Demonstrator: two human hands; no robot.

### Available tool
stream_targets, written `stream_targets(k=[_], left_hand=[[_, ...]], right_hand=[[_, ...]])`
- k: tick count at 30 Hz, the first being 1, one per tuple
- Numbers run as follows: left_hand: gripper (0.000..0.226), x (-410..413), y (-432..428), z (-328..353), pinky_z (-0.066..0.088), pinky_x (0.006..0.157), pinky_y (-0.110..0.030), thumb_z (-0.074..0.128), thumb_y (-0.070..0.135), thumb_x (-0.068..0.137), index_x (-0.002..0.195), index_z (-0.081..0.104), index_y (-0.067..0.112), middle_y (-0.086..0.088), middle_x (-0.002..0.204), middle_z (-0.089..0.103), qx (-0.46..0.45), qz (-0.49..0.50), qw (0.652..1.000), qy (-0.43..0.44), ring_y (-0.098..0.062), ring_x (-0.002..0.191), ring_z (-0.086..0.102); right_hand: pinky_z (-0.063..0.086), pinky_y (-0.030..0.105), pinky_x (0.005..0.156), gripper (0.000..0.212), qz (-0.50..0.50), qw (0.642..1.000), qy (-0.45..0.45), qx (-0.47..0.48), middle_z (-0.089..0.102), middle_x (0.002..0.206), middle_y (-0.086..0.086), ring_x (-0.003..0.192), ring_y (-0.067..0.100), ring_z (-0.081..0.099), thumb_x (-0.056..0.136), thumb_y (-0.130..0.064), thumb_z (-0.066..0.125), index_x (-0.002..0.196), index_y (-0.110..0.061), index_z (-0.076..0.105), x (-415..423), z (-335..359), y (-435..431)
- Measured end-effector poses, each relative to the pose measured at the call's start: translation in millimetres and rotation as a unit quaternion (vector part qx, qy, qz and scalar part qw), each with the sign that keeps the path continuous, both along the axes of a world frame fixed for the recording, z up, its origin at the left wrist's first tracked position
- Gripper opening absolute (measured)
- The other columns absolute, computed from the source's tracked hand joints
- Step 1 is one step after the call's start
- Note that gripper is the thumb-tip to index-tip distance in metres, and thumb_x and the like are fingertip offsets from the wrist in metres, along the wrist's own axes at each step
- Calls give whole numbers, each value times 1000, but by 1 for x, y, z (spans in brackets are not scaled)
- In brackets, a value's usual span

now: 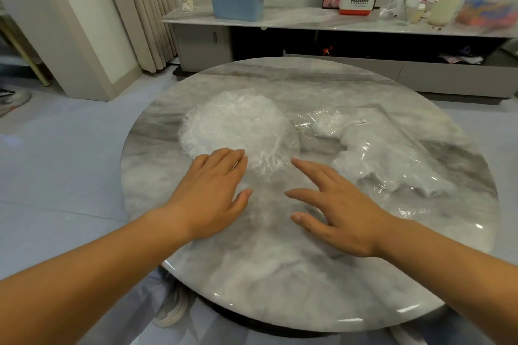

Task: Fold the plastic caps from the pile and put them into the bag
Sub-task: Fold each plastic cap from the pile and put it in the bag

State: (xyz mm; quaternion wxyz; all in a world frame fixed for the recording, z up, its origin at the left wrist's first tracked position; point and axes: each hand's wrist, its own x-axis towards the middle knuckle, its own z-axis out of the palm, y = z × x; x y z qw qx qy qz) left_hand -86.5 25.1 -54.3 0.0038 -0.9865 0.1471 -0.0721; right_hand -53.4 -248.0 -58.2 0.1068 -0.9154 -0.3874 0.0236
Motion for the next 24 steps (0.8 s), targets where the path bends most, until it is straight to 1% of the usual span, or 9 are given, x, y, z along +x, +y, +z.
stream_targets(k=[2,6,9,11,13,16,18,21,24], left_hand=[[70,-14,0,-1,22,110,-33,26,54,98,148,47,10,-4,151,48,-3,-18,1000,-5,-23,139,40],[55,-39,-5,-10,33,101,-31,40,50,95,127,65,13,0,123,66,-21,-84,996,-13,-21,114,61],[50,-53,-6,-18,48,97,-34,38,50,95,122,66,19,4,115,66,-58,-125,989,52,-16,108,62],[50,-58,-4,-25,52,94,-32,40,51,95,128,63,22,7,118,66,-81,-144,983,76,-14,107,62],[60,-60,1,-31,47,97,-24,48,59,92,143,49,28,11,127,63,-124,-132,980,84,-9,113,60],[85,-60,6,-31,42,100,-18,57,75,78,150,26,41,23,133,53,-213,-82,967,113,6,119,50],[86,-58,6,-30,44,99,-18,61,79,72,146,35,42,30,127,51,-238,-64,961,123,9,117,50],[60,-54,2,-29,51,95,-27,67,73,73,122,62,39,29,114,64,-305,-30,937,166,5,108,60],[34,-47,-3,-27,55,87,-35,71,61,81,101,71,34,11,95,73,-401,29,894,198,-7,91,68]], right_hand=[[14,34,123,66,25,1000,2,-4,6,171,-3,156,17,4,95,-73,24,137,-38,61,-4,2,5],[7,39,126,89,58,994,68,-63,-1,170,-9,155,11,-9,86,-85,-2,139,-43,57,-21,1,12],[2,32,125,87,71,990,84,-90,8,169,-11,154,8,-1,87,-80,-4,146,-42,48,-36,-6,11],[0,25,123,88,75,989,91,-85,20,166,-14,152,4,8,88,-77,-3,152,-36,41,-42,-11,6],[7,24,124,87,76,991,99,-56,32,162,-15,150,2,18,92,-76,1,154,-30,41,-46,-13,0],[20,12,116,69,76,989,118,46,57,145,-11,137,0,42,100,-66,26,142,-21,59,-52,-9,-6],[30,11,110,61,49,979,171,101,64,134,-15,124,-3,53,97,-61,35,134,-22,65,-55,-5,-6],[42,15,102,61,-18,947,281,156,67,122,-25,117,-9,57,90,-68,36,124,-31,70,-56,2,-3],[46,26,99,72,-72,926,307,206,72,112,-9,108,5,64,84,-76,35,111,-21,74,-51,2,2]])
